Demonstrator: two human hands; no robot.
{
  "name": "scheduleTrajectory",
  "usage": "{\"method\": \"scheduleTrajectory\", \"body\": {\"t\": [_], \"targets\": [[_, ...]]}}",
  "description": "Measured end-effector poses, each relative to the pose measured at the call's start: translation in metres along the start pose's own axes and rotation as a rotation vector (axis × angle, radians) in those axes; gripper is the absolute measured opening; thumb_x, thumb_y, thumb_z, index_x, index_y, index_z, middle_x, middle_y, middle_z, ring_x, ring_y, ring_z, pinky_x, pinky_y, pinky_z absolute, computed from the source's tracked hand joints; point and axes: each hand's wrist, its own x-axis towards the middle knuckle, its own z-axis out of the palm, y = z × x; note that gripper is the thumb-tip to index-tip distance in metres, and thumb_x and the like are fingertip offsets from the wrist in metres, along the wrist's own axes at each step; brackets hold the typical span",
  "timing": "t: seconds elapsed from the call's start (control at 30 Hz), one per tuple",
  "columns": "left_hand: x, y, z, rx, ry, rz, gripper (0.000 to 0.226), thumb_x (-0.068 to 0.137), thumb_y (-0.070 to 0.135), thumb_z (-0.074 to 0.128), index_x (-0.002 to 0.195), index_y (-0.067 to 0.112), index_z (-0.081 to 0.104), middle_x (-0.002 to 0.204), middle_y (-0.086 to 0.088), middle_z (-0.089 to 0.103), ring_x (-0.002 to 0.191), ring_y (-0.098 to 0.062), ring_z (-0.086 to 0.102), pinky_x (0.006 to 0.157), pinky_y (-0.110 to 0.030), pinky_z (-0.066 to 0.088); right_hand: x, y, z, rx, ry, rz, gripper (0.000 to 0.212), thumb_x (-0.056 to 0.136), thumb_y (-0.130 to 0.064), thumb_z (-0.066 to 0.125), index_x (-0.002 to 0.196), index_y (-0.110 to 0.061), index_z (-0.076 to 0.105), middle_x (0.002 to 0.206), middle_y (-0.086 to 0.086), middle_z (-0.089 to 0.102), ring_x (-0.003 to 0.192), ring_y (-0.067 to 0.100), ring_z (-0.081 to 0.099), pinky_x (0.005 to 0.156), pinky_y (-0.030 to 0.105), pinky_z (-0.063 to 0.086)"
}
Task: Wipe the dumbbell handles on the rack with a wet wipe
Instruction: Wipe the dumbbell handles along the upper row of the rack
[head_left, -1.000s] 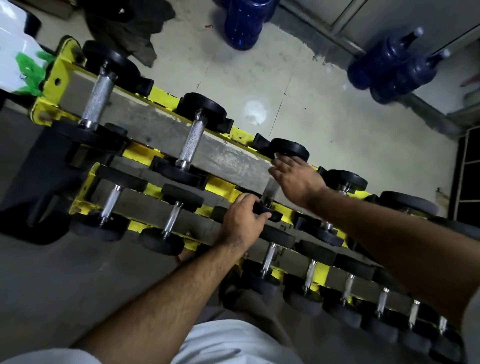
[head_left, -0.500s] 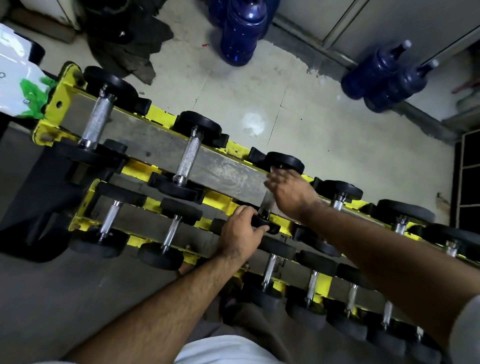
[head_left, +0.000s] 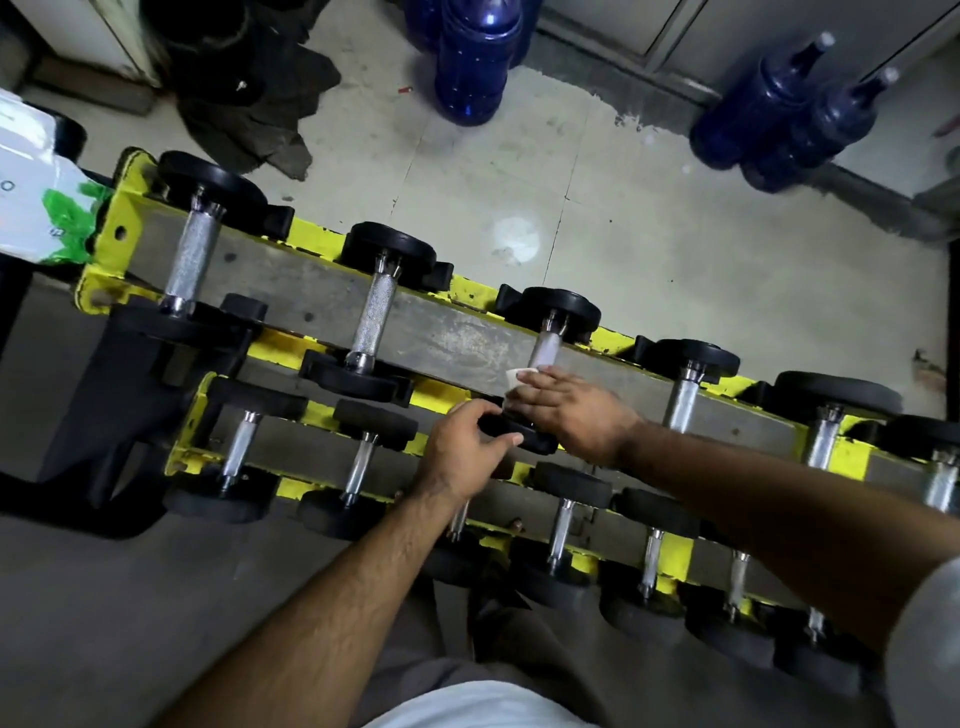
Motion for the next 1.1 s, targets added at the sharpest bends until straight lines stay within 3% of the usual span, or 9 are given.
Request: {"method": "scheduleTrajectory", "body": {"t": [0.17, 0.33, 0.47, 0.53, 0.63, 0.77, 0.9, 1.03, 1.1], "targets": [[0.006, -0.006, 0.002, -0.028, -0.011, -0.023, 0.039, 0.071, 0.034, 0.087, 0.105, 0.026, 0.068, 0.109, 0.008, 0.066, 0.101, -0.012, 0.065, 0.093, -0.032, 0.055, 0.008, 0.019, 0.004, -0.016, 0.096, 0.234, 0.052, 0.101, -0.018, 0.048, 0.152, -0.022, 0.037, 0.159, 0.003, 0.034, 0.151, 0.022, 0.021, 0.124, 0.042, 0.012], [0.006, -0.002, -0.002, 0.012, -0.018, -0.035, 0.037, 0.072, 0.033, 0.086, 0.104, 0.028, 0.068, 0.104, 0.005, 0.068, 0.094, -0.015, 0.064, 0.085, -0.033, 0.056, -0.002, 0.016, 0.01, -0.031, 0.043, -0.021, 0.051, 0.098, -0.023, 0.033, 0.147, -0.019, 0.046, 0.154, 0.004, 0.044, 0.146, 0.027, 0.034, 0.121, 0.046, 0.019], [-0.001, 0.013, -0.001, 0.17, -0.01, 0.089, 0.026, 0.083, 0.02, 0.077, 0.108, 0.02, 0.07, 0.107, 0.007, 0.063, 0.093, -0.012, 0.061, 0.08, -0.024, 0.05, 0.012, 0.03, -0.004, 0.018, 0.164, 0.339, 0.06, 0.093, -0.016, 0.033, 0.153, -0.017, 0.036, 0.16, 0.006, 0.034, 0.149, 0.027, 0.027, 0.122, 0.049, 0.022], [-0.005, 0.016, 0.0, 0.214, 0.004, 0.148, 0.023, 0.085, 0.018, 0.074, 0.108, 0.019, 0.07, 0.109, 0.006, 0.064, 0.094, -0.013, 0.063, 0.084, -0.029, 0.053, 0.014, 0.016, 0.004, 0.03, 0.156, 0.289, 0.059, 0.095, -0.018, 0.031, 0.153, -0.016, 0.036, 0.161, 0.005, 0.031, 0.152, 0.025, 0.02, 0.124, 0.042, 0.011], [-0.012, 0.018, 0.007, 0.292, 0.016, 0.189, 0.028, 0.086, 0.027, 0.072, 0.112, 0.019, 0.067, 0.112, 0.007, 0.062, 0.094, -0.01, 0.061, 0.083, -0.03, 0.053, 0.004, 0.024, 0.003, -0.002, 0.135, 0.073, 0.052, 0.099, -0.024, 0.031, 0.148, -0.017, 0.046, 0.154, 0.005, 0.043, 0.148, 0.025, 0.031, 0.122, 0.044, 0.019], [-0.019, 0.025, 0.02, 0.388, 0.06, 0.201, 0.035, 0.087, 0.038, 0.072, 0.115, 0.019, 0.065, 0.111, 0.006, 0.061, 0.094, -0.012, 0.059, 0.079, -0.028, 0.051, 0.009, 0.036, -0.004, 0.021, 0.201, 0.251, 0.05, 0.1, -0.017, 0.045, 0.15, -0.019, 0.043, 0.158, 0.003, 0.037, 0.15, 0.024, 0.025, 0.121, 0.043, 0.019], [-0.015, 0.027, 0.023, 0.363, 0.098, 0.128, 0.031, 0.082, 0.032, 0.078, 0.108, 0.017, 0.068, 0.108, 0.004, 0.063, 0.097, -0.014, 0.058, 0.08, -0.026, 0.047, 0.008, 0.02, 0.002, -0.068, 0.11, -0.098, 0.047, 0.094, -0.025, 0.06, 0.14, -0.021, 0.056, 0.149, 0.003, 0.051, 0.144, 0.023, 0.039, 0.122, 0.04, 0.021], [-0.014, 0.036, 0.026, 0.422, 0.09, 0.084, 0.03, 0.083, 0.031, 0.077, 0.109, 0.018, 0.069, 0.108, 0.004, 0.062, 0.096, -0.012, 0.056, 0.079, -0.024, 0.044, 0.008, 0.034, -0.013, -0.14, 0.186, 0.123, 0.044, 0.094, -0.015, 0.059, 0.137, -0.021, 0.058, 0.146, 0.003, 0.054, 0.14, 0.024, 0.044, 0.118, 0.04, 0.025], [-0.015, 0.04, 0.029, 0.462, 0.095, 0.078, 0.029, 0.083, 0.03, 0.077, 0.107, 0.015, 0.069, 0.107, 0.001, 0.063, 0.097, -0.016, 0.057, 0.079, -0.025, 0.044, 0.006, 0.026, -0.018, -0.105, 0.129, 0.14, 0.044, 0.092, -0.013, 0.062, 0.134, -0.024, 0.059, 0.142, 0.001, 0.057, 0.134, 0.026, 0.051, 0.112, 0.044, 0.039]]}}
